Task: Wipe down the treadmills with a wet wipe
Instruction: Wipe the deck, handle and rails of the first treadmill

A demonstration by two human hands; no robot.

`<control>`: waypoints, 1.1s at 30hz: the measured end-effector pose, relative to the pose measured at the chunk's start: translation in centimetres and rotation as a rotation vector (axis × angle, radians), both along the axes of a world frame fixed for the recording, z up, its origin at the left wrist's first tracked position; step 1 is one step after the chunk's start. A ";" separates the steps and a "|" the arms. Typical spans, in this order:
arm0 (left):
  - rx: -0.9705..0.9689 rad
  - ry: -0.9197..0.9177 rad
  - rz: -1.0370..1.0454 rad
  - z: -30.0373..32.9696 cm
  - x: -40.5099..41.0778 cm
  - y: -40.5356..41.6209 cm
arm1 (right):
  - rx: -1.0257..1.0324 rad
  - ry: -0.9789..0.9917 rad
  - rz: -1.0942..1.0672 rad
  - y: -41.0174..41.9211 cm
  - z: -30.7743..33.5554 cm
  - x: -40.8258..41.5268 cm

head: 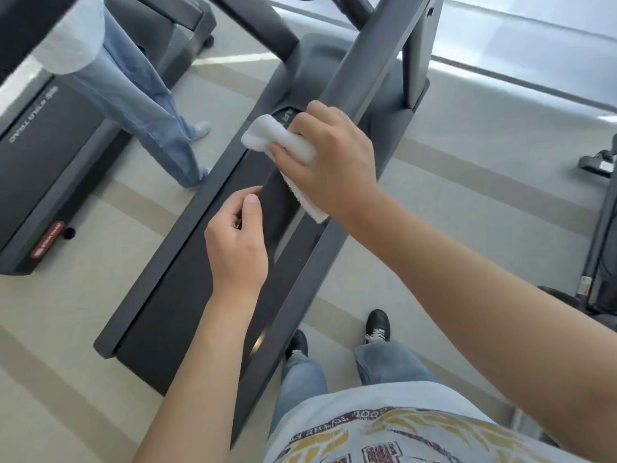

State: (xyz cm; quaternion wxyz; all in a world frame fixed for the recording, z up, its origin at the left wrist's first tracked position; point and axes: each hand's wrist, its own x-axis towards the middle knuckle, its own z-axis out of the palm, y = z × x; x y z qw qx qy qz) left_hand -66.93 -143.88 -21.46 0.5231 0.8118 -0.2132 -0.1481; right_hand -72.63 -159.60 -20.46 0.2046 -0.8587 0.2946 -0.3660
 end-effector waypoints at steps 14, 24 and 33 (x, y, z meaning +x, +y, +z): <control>-0.087 0.067 -0.073 -0.8 0.3 1.5 | -0.003 0.046 -0.072 1.6 0.2 0.9; -0.117 0.175 -0.138 -0.4 -0.6 5.0 | -0.104 0.058 0.125 3.3 -0.1 -0.5; -0.129 0.197 -0.129 0.0 -1.0 6.2 | -0.106 0.059 0.220 7.4 -0.2 -0.8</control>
